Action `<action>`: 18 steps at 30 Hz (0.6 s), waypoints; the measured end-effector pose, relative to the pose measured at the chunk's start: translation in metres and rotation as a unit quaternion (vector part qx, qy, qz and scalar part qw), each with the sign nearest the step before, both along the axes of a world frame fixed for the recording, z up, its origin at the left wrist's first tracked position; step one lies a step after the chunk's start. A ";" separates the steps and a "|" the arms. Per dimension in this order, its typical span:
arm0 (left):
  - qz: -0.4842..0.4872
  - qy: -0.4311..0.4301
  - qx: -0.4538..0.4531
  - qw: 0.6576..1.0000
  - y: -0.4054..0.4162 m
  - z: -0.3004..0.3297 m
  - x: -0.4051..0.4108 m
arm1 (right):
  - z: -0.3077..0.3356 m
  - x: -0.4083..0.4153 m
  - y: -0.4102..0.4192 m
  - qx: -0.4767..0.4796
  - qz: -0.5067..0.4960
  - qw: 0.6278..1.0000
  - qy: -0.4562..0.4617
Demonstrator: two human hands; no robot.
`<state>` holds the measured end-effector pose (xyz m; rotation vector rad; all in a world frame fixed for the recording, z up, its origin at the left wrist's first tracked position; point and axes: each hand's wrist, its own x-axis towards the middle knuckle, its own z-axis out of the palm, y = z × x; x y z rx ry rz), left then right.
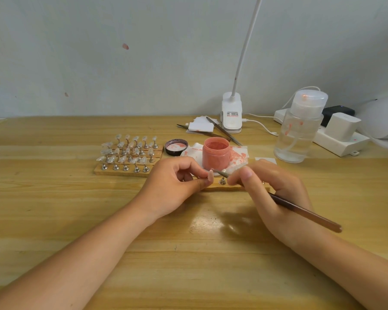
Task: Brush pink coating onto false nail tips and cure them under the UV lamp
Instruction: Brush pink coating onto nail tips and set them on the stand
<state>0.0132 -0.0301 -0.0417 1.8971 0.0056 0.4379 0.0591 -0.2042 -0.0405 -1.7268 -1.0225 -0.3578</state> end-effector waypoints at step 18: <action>0.007 0.007 -0.010 1.000 0.000 0.001 -0.001 | -0.002 0.001 -0.001 0.001 0.028 0.999 0.038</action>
